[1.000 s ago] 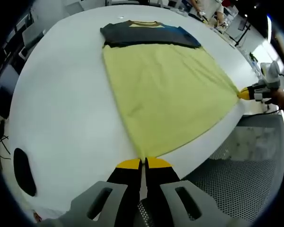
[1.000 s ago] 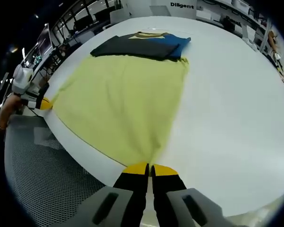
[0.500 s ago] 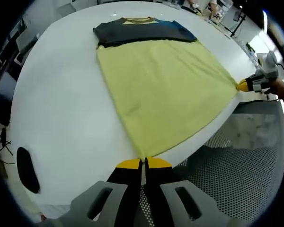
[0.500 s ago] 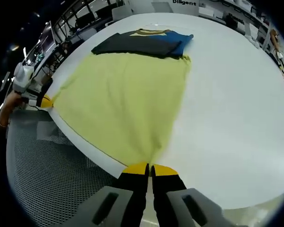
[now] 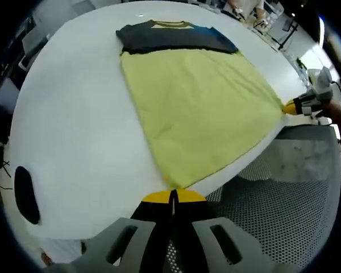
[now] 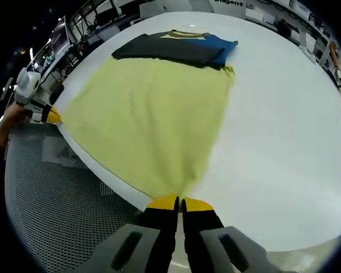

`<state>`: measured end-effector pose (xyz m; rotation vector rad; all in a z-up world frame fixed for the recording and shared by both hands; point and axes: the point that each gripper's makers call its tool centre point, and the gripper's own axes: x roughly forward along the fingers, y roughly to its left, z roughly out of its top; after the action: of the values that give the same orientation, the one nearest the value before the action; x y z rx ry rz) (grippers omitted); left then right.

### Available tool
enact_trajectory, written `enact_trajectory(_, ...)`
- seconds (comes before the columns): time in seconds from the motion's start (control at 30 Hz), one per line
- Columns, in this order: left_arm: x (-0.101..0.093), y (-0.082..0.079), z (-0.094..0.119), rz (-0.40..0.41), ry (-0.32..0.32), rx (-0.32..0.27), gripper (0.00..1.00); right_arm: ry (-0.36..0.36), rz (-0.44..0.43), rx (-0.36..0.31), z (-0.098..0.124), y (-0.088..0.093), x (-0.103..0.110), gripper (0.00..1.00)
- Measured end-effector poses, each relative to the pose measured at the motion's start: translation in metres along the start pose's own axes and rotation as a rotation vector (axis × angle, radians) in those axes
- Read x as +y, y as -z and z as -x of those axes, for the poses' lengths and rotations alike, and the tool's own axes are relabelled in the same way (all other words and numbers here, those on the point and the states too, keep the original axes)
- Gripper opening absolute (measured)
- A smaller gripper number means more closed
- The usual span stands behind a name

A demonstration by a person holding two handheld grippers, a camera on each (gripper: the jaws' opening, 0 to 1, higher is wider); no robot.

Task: Fold the garment on the visible template until the final outline fits inside the template.

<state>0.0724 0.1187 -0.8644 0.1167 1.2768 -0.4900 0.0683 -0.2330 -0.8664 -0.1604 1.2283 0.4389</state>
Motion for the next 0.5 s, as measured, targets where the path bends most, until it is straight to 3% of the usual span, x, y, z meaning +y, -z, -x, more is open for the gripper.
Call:
enact_trajectory(0.23,0.001,-0.003,0.005,0.031,0.018,-0.033,0.0,-0.001,0.001,0.008,-0.001,0.001,0.0,0.0)
enact_trajectory(0.37,-0.001,-0.009,0.006,0.063,0.022,-0.065,0.18,0.001,0.005,0.013,-0.002,0.001,0.0,0.0)
enact_trajectory(0.5,-0.001,-0.01,0.002,0.038,0.005,-0.066,0.26,0.002,0.005,0.015,-0.002,0.001,0.0,0.0)
